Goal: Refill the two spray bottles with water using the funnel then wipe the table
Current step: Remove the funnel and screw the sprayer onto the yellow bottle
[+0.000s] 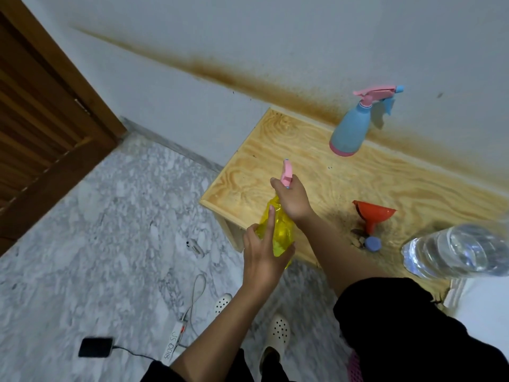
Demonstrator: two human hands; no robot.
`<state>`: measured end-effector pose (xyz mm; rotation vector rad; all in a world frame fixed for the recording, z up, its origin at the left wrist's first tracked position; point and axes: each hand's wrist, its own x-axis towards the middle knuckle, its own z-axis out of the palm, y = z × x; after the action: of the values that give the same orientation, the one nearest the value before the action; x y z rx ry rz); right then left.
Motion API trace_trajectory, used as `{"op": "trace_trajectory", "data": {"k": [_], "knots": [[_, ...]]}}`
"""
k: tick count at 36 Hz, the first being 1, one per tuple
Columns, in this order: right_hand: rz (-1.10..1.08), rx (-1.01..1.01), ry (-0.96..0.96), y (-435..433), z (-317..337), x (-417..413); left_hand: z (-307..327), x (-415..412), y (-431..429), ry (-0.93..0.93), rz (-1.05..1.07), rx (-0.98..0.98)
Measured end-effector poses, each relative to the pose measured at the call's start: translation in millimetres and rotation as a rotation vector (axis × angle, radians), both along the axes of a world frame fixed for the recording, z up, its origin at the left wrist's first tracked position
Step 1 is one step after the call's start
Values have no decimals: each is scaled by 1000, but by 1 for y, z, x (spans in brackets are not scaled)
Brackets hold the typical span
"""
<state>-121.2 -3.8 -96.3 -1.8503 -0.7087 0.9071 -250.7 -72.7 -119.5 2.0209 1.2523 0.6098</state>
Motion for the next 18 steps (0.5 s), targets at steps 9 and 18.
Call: {"op": "trace_trajectory", "data": {"k": [9,18], "knots": [[12,-61,-54,2,-2,3,-1,2,1,5,-5,-31],[53,-42,-68,3,7,4,2,4,3,15,1,-16]]}}
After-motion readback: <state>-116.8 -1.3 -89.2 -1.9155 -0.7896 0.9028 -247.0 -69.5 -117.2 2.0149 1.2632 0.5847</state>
